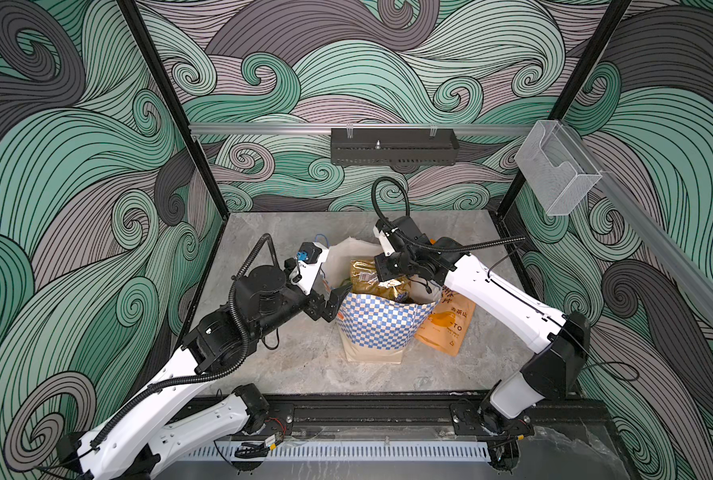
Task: Take the snacks out of the paper bag
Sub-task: 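Lift the gold foil bag up out of the paper bag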
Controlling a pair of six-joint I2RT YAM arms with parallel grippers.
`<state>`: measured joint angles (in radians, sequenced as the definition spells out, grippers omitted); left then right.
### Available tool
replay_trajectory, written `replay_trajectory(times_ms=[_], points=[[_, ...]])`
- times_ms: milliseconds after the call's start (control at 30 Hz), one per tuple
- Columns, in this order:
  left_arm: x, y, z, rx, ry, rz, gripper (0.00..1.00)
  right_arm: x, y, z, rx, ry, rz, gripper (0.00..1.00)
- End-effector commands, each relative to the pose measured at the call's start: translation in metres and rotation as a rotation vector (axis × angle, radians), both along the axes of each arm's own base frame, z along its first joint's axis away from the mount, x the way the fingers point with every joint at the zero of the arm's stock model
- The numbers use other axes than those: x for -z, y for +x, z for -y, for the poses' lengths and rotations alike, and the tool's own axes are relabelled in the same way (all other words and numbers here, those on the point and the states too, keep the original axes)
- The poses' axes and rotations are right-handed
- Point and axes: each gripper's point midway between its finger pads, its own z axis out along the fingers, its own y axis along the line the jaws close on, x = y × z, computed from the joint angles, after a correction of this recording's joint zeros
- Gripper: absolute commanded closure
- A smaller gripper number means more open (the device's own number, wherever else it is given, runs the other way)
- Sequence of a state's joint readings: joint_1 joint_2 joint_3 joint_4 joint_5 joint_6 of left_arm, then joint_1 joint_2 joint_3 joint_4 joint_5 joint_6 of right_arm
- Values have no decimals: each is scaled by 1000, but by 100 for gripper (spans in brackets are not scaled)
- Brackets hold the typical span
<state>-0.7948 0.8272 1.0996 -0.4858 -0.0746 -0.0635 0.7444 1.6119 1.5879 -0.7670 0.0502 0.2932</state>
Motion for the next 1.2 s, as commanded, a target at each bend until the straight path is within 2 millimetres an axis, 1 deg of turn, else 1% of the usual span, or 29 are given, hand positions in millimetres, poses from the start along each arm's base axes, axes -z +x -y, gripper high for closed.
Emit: replay_trajectory(times_ms=[0,300,433,667,800,967,1167], points=[[-6,-2,1,6,-21,12,1,-69,15,1,32,127,170,100],[-7,-2,2,12,-25,12,2,-108,20,4,46,176,256,100],[-7,-4,4,24,-30,3,1,-129,20,3,45,213,293,100],[-12,-5,5,31,-49,7,1,-165,20,2,37,267,358,100],[-17,-6,6,37,-61,11,1,-187,21,1,33,300,396,100],[-24,-4,11,48,-67,14,1,-219,21,2,31,338,457,100],[-34,0,16,55,-79,40,2,-256,24,8,47,351,552,100]])
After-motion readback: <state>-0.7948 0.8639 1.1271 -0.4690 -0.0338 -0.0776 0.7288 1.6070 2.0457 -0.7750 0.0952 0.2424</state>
